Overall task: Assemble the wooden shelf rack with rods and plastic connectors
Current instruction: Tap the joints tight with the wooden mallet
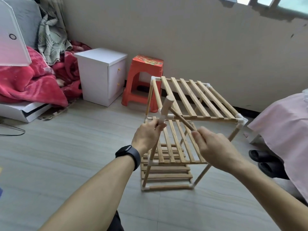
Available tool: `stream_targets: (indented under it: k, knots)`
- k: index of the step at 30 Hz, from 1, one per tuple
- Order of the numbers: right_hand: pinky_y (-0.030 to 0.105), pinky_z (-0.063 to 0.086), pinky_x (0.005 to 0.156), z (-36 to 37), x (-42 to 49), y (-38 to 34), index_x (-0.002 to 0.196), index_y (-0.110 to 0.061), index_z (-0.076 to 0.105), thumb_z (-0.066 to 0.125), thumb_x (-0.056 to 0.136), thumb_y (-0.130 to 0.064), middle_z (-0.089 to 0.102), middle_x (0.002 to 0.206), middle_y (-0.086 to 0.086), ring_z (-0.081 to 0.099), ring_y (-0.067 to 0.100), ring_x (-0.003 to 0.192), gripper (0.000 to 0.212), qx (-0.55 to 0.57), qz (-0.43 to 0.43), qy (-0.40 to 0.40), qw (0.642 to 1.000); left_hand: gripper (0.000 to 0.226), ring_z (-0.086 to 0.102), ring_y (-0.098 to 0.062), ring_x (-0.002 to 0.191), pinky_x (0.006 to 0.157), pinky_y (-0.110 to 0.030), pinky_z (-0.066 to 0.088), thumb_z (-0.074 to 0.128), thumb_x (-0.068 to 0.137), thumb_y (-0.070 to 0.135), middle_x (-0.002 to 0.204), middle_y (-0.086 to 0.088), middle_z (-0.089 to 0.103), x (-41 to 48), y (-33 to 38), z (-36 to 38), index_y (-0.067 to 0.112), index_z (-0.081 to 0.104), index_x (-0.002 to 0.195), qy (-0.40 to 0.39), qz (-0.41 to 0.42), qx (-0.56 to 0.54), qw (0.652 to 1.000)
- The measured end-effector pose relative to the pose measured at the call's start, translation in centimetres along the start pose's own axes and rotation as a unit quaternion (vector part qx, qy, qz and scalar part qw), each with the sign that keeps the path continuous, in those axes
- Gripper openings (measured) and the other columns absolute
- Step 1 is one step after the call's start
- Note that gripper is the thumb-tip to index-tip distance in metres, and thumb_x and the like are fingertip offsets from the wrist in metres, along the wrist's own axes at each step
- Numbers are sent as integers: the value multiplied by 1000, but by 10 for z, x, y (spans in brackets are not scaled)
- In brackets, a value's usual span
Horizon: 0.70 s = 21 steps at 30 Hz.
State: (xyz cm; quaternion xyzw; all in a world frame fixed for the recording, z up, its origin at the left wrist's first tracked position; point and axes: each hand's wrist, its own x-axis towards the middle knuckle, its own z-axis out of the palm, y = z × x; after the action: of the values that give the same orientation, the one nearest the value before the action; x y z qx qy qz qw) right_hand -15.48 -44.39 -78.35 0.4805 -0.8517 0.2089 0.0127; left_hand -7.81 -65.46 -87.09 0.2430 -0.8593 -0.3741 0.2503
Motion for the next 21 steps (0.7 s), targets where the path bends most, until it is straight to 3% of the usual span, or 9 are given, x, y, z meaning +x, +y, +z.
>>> stream_targets:
  k: [4,5,7,8,11,13,15,21]
  knots:
    - [21,32,32,-3,3,-6,90,-17,51,36,107,-36,47,51,-4,42,9,34,29,112,-42,175,977,40,68,-24,84,75,-46,56,42,103,54,95,-2,73,0,-1,1,21,65,108,-3,5,4,1000]
    - [21,32,33,-3,4,-7,90,-19,50,34,107,-39,48,51,-4,43,8,34,30,92,-36,153,983,40,68,-24,85,75,-46,56,42,103,54,94,-1,73,1,-1,1,21,65,108,-3,6,2,1000]
    - [22,37,37,-1,6,-7,87,-25,49,32,107,-44,53,56,-4,45,7,37,32,-11,-2,24,1000,39,68,-23,86,76,-46,57,43,103,53,94,-1,73,0,0,2,21,66,108,1,3,1,1000]
    - [23,38,38,0,6,-7,85,-27,49,33,107,-44,53,57,-4,45,7,38,32,-21,5,15,1000,39,68,-23,86,77,-46,57,43,103,53,95,-1,73,0,-1,1,21,66,108,4,2,3,1000]
    - [27,34,31,2,3,-10,86,-24,49,34,106,-41,48,50,-4,43,11,34,30,70,-47,152,985,40,69,-23,85,76,-46,57,42,103,54,94,0,73,1,-3,1,21,65,107,-1,7,7,1000]
    - [31,37,32,6,1,-11,87,-26,45,31,107,-42,49,52,-3,42,11,35,29,53,-41,119,991,40,69,-22,85,76,-47,57,42,103,54,93,1,73,1,-4,2,21,65,107,0,14,7,1000]
    - [30,43,40,10,1,-9,84,-30,45,30,108,-44,55,57,-2,47,10,41,31,-45,4,19,999,38,69,-22,85,75,-46,57,42,103,52,92,1,73,1,-4,2,22,65,105,10,15,7,1000]
    - [21,32,35,2,-5,17,84,-23,50,37,108,-35,49,52,-4,42,8,35,30,109,43,144,983,40,66,-25,78,68,-49,56,36,103,55,89,-1,71,8,-9,0,23,59,109,36,1,35,999]
